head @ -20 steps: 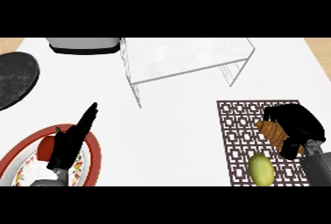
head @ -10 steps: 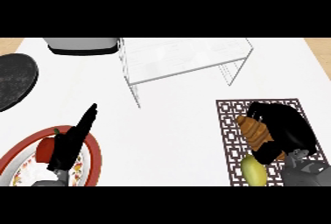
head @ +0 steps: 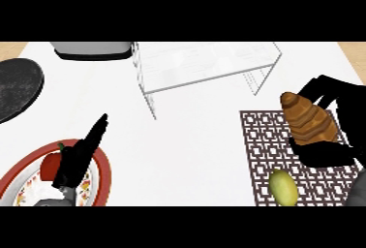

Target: Pick the croissant from the placemat and place it in the tiered shelf

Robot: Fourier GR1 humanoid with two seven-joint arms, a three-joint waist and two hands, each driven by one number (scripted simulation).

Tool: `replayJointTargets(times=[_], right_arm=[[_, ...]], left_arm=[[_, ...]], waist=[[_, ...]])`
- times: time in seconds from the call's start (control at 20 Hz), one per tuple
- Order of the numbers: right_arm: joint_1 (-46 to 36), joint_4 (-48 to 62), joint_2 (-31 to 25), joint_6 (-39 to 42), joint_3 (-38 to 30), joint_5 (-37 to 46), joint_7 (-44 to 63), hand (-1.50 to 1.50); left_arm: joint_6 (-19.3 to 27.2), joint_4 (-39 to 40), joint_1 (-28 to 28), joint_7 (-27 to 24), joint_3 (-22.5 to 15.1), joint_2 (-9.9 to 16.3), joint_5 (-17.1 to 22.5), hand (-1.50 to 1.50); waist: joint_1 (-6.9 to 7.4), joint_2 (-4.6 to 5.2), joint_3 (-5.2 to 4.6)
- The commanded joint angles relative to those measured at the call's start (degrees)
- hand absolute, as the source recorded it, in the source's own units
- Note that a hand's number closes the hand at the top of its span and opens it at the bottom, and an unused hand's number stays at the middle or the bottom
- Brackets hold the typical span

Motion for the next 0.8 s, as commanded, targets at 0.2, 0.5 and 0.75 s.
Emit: replayJointTargets(times=[0.2, 0.5, 0.75], right_arm=[[-22.45, 4.73, 2.12, 1.75, -7.93, -4.74, 9.55, 1.5], [-35.52, 24.07, -2.07, -5.26, -9.57, -0.44, 6.84, 1.5], [-41.13, 40.0, -2.35, -16.03, -9.42, 3.15, 1.69, 1.5]], left_arm=[[-3.02, 2.58, -2.06, 2.01, 1.93, 1.92, 1.57, 0.0], [-3.01, -2.13, 3.79, 0.55, -0.26, 0.71, 0.69, 0.0], [-0.49, 2.66, -1.72, 0.27, 0.08, -0.91, -1.42, 0.0]], waist=[[0.56, 0.41, -0.23], [1.68, 0.54, -0.22], [1.35, 0.8, -0.22]])
